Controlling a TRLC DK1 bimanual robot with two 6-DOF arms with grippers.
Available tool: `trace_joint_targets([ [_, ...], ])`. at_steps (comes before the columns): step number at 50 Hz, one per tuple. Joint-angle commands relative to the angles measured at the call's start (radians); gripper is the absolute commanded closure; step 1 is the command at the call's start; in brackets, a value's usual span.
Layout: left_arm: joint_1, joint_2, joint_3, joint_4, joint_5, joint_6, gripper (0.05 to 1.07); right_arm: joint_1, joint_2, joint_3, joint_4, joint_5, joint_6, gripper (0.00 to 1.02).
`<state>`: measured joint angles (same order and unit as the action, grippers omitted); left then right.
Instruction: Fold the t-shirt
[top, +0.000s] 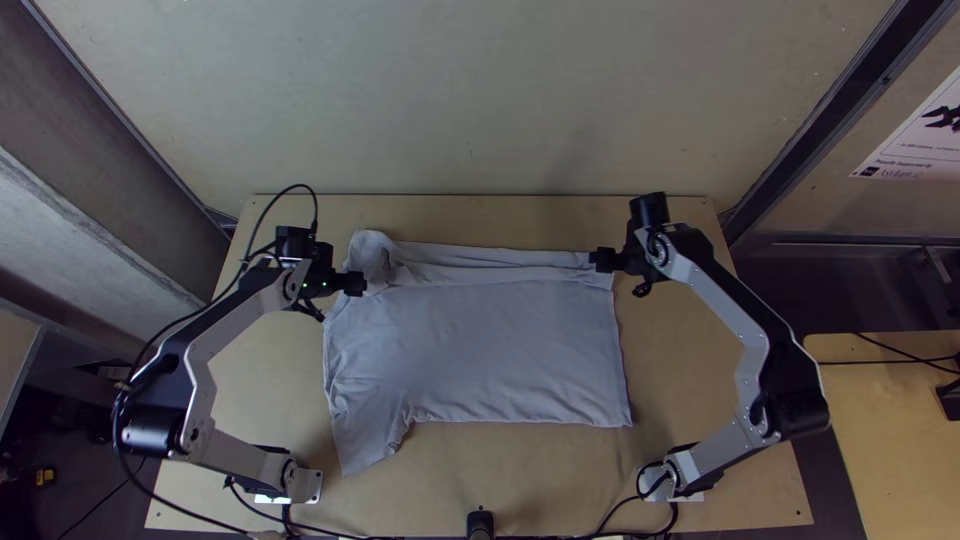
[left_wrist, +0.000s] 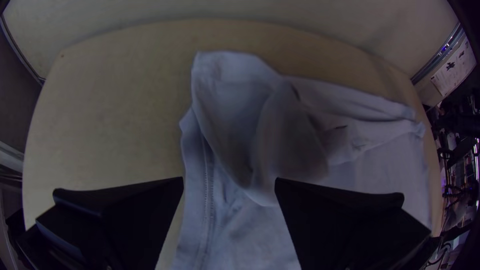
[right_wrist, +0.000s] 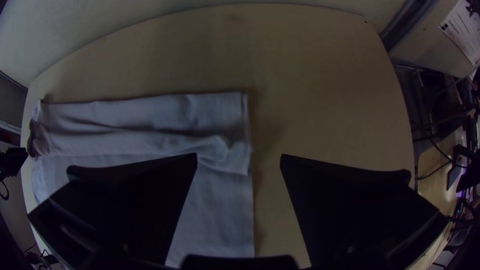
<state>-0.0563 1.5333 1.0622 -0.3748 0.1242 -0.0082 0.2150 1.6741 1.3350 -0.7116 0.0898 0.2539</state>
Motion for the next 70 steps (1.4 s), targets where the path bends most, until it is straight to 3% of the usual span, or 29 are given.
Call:
trace_joint_targets([
  [1, 0.003, -0.114, 0.027, -0.044, 0.023, -0.013, 0.1, -0.026, -0.057, -0.023, -0.083, -0.002, -0.01, 0.08],
  [13, -0.007, -0.211, 0.108, -0.256, 0.081, -0.013, 0.1, -0.051, -0.294, -0.14, -0.112, -0.001, -0.015, 0.08],
  [26, -0.025, -0.306, 0.104, -0.417, 0.089, -0.015, 0.1, 0.027, -0.433, -0.241, -0.322, -0.004, 0.004, 0.05],
  [36, -0.027, -0.391, 0.036, -0.477, 0.089, -0.016, 0.1, 0.135, -0.418, -0.353, -0.529, -0.019, 0.036, 0.05],
  [49, -0.059, -0.44, 0.001, -0.553, 0.088, -0.029, 0.1, 0.169, -0.341, -0.47, -0.558, -0.191, 0.038, 0.1],
  [64, -0.047, -0.469, -0.013, -0.573, 0.088, -0.015, 0.1, 0.164, -0.208, -0.507, -0.563, -0.2, 0.031, 0.1],
  [70, -0.039, -0.478, -0.022, -0.573, 0.088, -0.015, 0.1, 0.152, -0.169, -0.534, -0.549, -0.219, 0.015, 0.16],
])
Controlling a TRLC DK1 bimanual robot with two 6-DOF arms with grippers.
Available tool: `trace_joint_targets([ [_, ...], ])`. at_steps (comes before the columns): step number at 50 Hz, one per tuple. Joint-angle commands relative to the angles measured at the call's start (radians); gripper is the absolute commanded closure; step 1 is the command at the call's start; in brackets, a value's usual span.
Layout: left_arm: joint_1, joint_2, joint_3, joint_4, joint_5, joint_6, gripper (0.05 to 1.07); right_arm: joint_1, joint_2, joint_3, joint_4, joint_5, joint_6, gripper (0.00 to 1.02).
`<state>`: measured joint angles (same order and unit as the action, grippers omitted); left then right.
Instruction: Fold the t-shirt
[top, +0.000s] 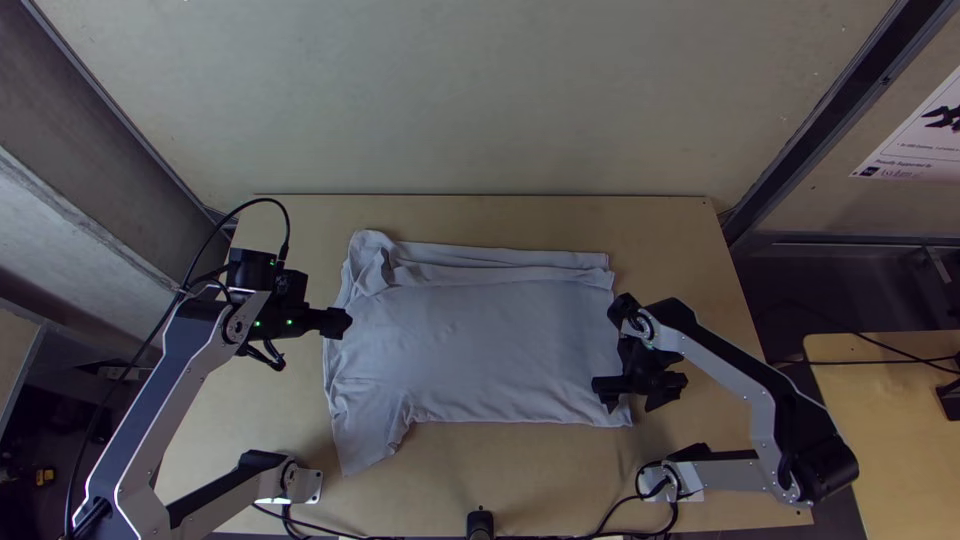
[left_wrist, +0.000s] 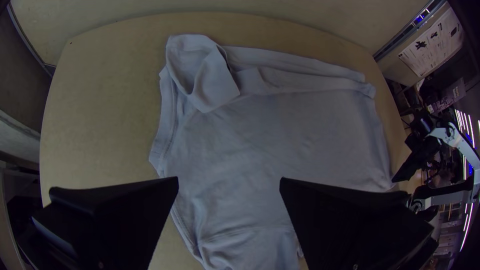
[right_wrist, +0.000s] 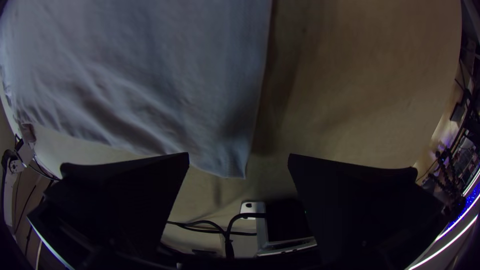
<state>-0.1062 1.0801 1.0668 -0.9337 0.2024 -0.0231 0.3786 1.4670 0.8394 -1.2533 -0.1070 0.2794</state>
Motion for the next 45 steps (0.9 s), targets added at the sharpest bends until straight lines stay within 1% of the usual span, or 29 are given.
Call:
trace_joint_targets([
  [1, 0.011, -0.028, -0.027, -0.014, 0.009, 0.0, 0.1, -0.015, 0.042, -0.042, -0.003, -0.034, -0.014, 0.16],
  [3, 0.013, -0.034, -0.03, -0.014, 0.009, 0.002, 0.1, -0.023, 0.05, -0.046, 0.003, -0.054, -0.023, 0.18],
  [4, 0.014, -0.037, -0.033, -0.014, 0.009, 0.003, 0.1, -0.023, 0.058, -0.048, 0.005, -0.06, -0.026, 0.21],
  [8, 0.02, -0.045, -0.042, -0.017, 0.009, 0.012, 0.1, -0.024, 0.087, -0.054, 0.009, -0.089, -0.037, 0.38],
  [12, 0.025, -0.049, -0.042, -0.042, 0.009, 0.031, 0.1, -0.023, 0.093, -0.063, 0.045, -0.092, -0.037, 0.55],
  [13, 0.025, -0.051, -0.039, -0.053, 0.009, 0.04, 0.1, -0.021, 0.09, -0.066, 0.054, -0.092, -0.037, 0.61],
  [18, 0.022, -0.048, -0.025, -0.172, 0.009, 0.101, 0.1, -0.012, 0.047, -0.08, 0.115, -0.092, -0.039, 0.99],
  [23, 0.005, -0.045, -0.034, -0.301, 0.009, 0.111, 0.1, -0.006, -0.011, -0.085, 0.141, -0.097, -0.031, 1.0],
  [31, -0.012, -0.042, -0.093, -0.481, 0.008, 0.114, 0.1, -0.015, -0.004, -0.076, 0.143, -0.099, -0.025, 1.0],
  [38, -0.072, -0.054, -0.186, -0.479, -0.058, 0.107, 0.1, -0.015, 0.009, -0.065, 0.143, -0.099, -0.023, 1.0],
  [40, -0.084, -0.051, -0.214, -0.462, -0.081, 0.089, 0.1, -0.015, 0.009, -0.059, 0.143, -0.099, -0.022, 1.0],
  [43, -0.09, -0.043, -0.257, -0.393, -0.126, 0.037, 0.1, -0.015, 0.009, -0.049, 0.143, -0.097, -0.02, 1.0],
  [45, -0.095, -0.029, -0.274, -0.384, -0.127, 0.017, 0.1, -0.017, 0.012, -0.043, 0.143, -0.097, -0.02, 1.0],
])
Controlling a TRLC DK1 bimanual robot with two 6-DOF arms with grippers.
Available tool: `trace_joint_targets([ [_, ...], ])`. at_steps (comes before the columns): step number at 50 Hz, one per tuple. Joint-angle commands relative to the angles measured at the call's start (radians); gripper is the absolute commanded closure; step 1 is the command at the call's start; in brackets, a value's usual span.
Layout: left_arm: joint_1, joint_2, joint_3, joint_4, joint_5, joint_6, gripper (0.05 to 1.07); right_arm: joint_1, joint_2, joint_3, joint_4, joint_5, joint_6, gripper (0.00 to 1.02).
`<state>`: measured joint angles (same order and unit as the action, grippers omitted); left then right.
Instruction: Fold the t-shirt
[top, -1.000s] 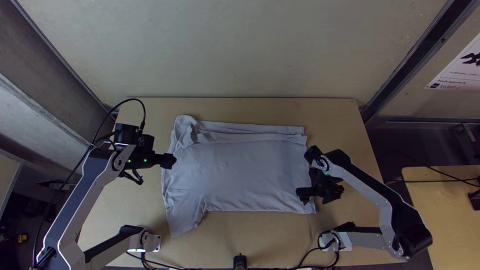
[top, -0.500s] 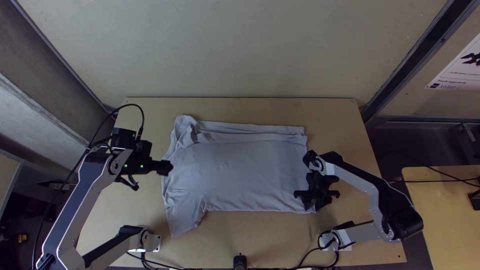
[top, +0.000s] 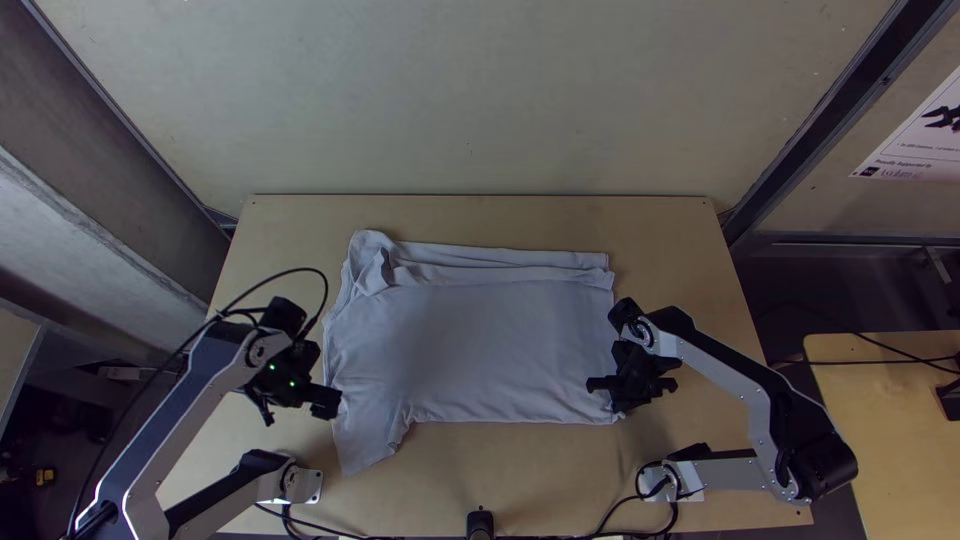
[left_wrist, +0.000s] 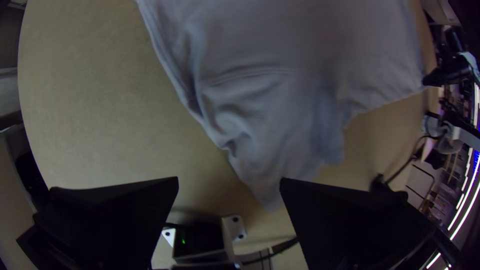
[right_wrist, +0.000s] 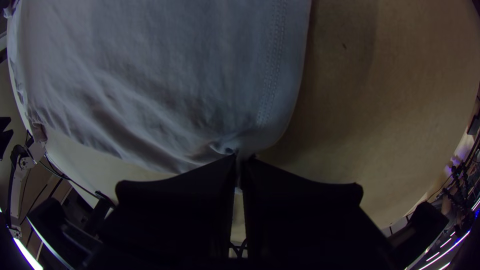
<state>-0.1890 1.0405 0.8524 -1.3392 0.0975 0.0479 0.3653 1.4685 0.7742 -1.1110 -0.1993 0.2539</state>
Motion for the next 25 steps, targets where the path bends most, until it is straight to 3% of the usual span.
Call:
trace_joint_targets([
  [1, -0.018, 0.02, -0.067, 0.021, -0.022, -0.057, 0.1, -0.005, 0.012, 0.027, 0.0, -0.005, 0.005, 1.0],
  [20, -0.116, 0.178, -0.127, 0.124, -0.033, -0.122, 0.11, -0.025, 0.038, 0.057, 0.0, -0.005, 0.005, 1.0],
  [25, -0.118, 0.253, -0.124, 0.127, -0.035, -0.132, 0.23, -0.034, 0.039, 0.059, 0.002, -0.005, 0.004, 1.0],
])
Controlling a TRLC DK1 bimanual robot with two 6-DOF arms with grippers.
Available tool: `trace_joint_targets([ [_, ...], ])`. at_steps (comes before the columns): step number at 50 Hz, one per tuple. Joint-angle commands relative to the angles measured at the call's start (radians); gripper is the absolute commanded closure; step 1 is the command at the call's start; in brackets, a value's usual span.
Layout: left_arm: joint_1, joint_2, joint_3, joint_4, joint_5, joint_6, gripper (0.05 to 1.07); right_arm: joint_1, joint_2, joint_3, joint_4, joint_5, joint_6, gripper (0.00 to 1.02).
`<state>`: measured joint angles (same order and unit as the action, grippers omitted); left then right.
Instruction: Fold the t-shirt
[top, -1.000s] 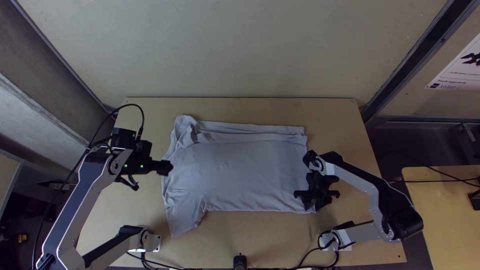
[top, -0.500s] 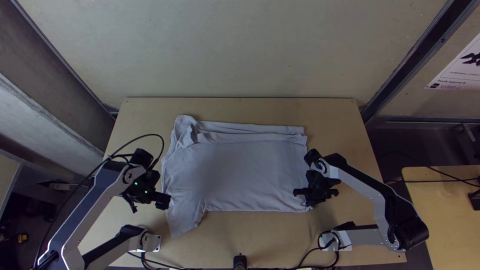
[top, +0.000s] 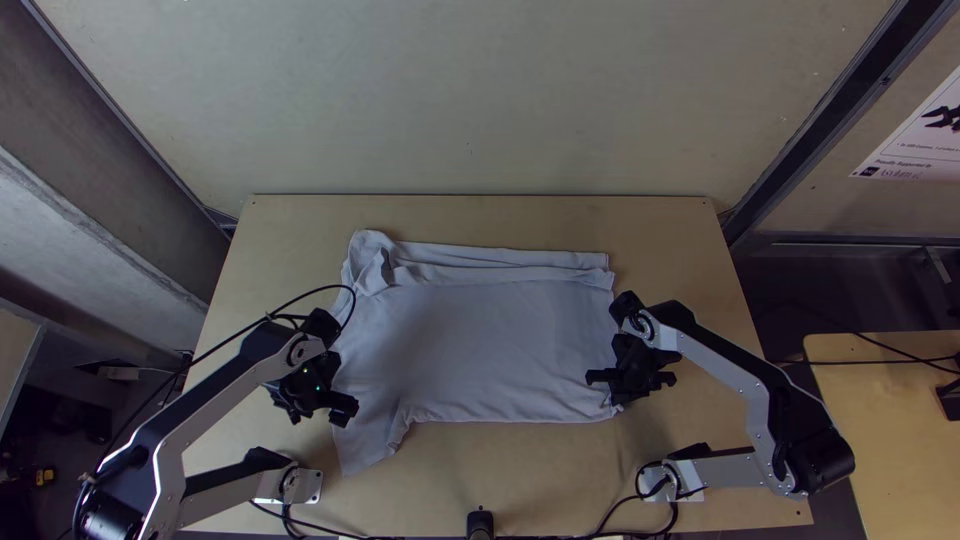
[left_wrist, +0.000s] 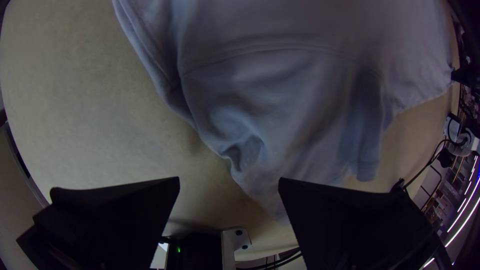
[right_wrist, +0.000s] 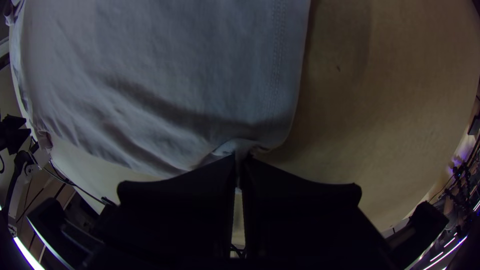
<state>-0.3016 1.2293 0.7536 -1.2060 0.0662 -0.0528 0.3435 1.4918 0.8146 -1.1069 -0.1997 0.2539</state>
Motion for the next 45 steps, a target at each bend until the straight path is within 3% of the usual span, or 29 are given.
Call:
trace_joint_targets([
  [1, -0.005, 0.075, -0.026, 0.0, -0.003, -0.038, 0.23, -0.014, 0.016, 0.018, -0.002, -0.004, 0.004, 1.0],
  [6, -0.031, 0.119, -0.031, 0.005, -0.003, -0.042, 0.25, -0.021, 0.018, 0.018, -0.002, -0.004, 0.001, 1.0],
  [12, -0.065, 0.145, -0.022, 0.014, 0.001, -0.039, 0.7, -0.035, 0.018, 0.018, -0.002, -0.004, -0.002, 1.0],
  [21, -0.094, 0.183, -0.014, 0.042, 0.018, -0.048, 1.05, -0.054, 0.008, 0.02, -0.002, -0.003, -0.008, 1.0],
  [33, -0.06, 0.15, 0.009, 0.062, 0.046, -0.039, 1.04, -0.064, -0.007, 0.024, -0.013, -0.003, -0.013, 1.0],
  [45, 0.145, 0.013, 0.159, -0.007, 0.06, 0.051, 1.04, -0.075, -0.025, 0.037, -0.022, -0.003, -0.015, 1.0],
])
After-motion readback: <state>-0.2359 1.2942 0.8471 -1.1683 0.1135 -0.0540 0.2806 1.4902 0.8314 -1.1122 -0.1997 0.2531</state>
